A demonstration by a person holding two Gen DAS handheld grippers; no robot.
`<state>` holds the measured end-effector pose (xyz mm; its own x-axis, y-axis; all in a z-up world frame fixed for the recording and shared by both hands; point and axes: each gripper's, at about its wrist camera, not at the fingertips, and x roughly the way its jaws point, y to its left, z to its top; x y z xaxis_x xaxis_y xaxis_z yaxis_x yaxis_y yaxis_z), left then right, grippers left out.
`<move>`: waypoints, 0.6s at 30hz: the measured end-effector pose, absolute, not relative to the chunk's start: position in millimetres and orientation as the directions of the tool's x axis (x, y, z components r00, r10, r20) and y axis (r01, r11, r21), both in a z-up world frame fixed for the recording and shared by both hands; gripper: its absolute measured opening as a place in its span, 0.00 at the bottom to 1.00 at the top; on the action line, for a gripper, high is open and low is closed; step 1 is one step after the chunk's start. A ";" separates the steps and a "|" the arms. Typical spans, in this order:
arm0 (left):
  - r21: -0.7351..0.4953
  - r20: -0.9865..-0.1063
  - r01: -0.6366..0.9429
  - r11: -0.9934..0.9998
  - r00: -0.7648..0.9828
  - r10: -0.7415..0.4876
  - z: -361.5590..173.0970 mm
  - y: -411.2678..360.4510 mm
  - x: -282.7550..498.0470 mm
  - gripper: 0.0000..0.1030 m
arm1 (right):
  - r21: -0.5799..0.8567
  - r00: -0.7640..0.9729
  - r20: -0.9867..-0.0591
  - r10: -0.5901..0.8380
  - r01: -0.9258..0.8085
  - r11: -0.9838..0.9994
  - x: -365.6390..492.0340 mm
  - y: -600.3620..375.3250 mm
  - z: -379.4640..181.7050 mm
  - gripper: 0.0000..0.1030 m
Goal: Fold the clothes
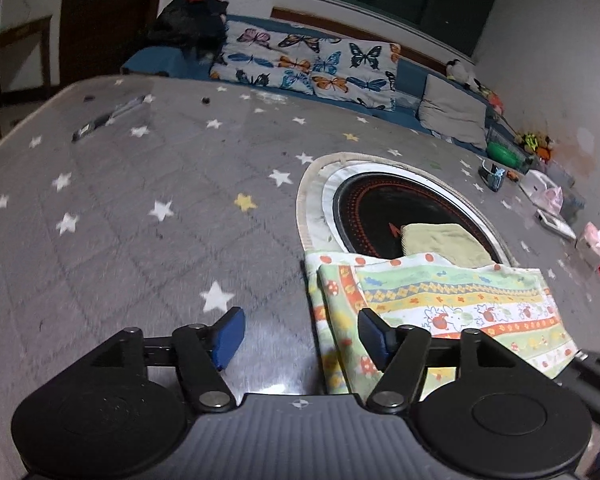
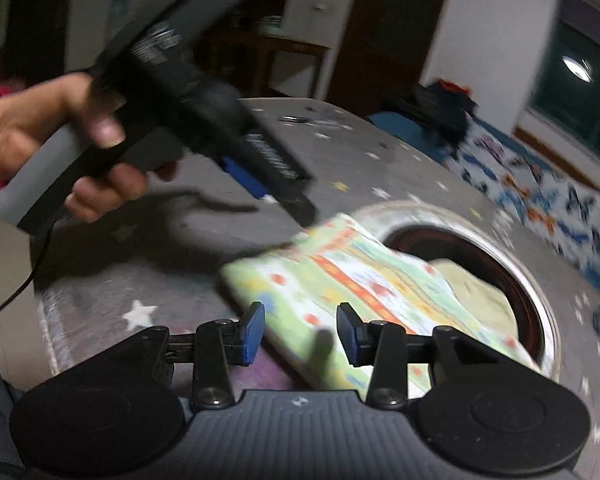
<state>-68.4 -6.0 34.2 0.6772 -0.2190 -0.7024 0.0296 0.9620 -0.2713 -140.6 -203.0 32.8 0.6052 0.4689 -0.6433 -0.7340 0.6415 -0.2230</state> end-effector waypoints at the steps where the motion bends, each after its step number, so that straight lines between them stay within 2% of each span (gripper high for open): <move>1: -0.287 -0.703 0.023 0.958 0.674 -0.227 33.9 -4.1 -69.5 0.69 | -0.244 0.602 -0.643 0.473 -0.747 0.619 -143.2 -195.1 30.6 0.39; 8: -0.415 -0.697 -0.039 0.909 0.656 -0.290 32.5 1.4 -72.7 0.82 | -0.334 0.602 -0.663 0.446 -0.770 0.544 -145.2 -157.0 10.5 0.38; 9: -0.436 -0.694 -0.052 0.899 0.656 -0.298 32.1 3.0 -72.9 0.82 | -0.335 0.606 -0.662 0.441 -0.765 0.550 -144.1 -156.4 10.1 0.35; 10: -0.456 -0.690 -0.065 0.888 0.655 -0.307 31.8 4.6 -73.0 0.83 | -0.336 0.611 -0.661 0.436 -0.760 0.556 -142.9 -156.0 9.8 0.27; 13: -0.516 -0.681 -0.115 0.849 0.656 -0.325 30.1 9.6 -71.8 0.85 | -0.286 0.605 -0.657 0.450 -0.752 0.593 -134.4 -160.9 15.6 0.16; 18: -0.609 -0.663 -0.172 0.774 0.646 -0.378 26.7 11.2 -70.9 0.87 | -0.178 0.603 -0.623 0.498 -0.730 0.660 -122.7 -179.4 36.2 0.10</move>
